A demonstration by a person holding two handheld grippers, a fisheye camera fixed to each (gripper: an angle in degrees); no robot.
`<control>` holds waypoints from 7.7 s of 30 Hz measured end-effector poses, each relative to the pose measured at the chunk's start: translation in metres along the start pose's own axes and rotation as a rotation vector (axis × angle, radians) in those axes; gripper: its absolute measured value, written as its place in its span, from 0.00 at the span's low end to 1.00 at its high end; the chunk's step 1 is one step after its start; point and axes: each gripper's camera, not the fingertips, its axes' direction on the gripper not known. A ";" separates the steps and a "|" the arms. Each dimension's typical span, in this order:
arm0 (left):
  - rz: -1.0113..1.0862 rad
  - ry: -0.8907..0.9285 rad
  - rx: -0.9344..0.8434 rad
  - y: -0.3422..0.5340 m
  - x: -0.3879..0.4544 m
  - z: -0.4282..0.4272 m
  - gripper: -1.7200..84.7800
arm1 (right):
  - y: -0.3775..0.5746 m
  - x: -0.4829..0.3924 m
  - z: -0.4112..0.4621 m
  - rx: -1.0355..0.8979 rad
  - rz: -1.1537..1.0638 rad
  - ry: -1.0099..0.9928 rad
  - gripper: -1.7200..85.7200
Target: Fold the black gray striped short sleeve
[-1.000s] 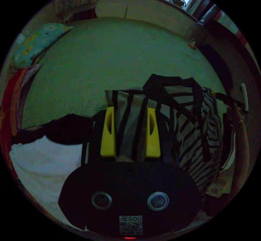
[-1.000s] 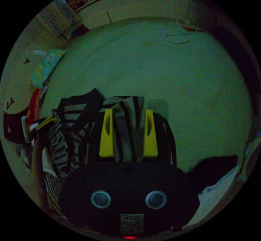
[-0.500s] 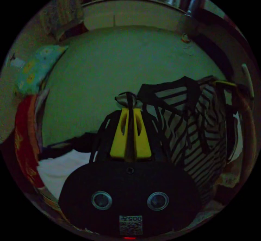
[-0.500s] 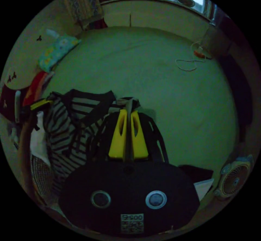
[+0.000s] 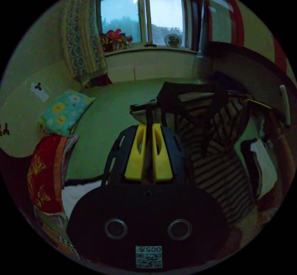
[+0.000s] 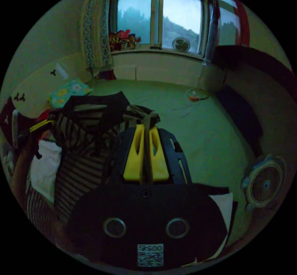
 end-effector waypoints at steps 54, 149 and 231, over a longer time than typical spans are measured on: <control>-0.036 0.282 -0.292 0.471 0.027 -0.136 0.20 | 0.351 -0.124 -0.119 -0.303 -0.125 -0.222 0.17; 0.115 0.314 -0.329 0.480 0.641 -0.112 0.12 | 0.543 -0.029 -0.299 -0.359 0.250 0.069 0.01; -0.507 0.386 -0.139 0.618 0.171 -0.219 0.09 | 0.088 -0.388 0.081 -0.504 -0.038 -0.540 0.04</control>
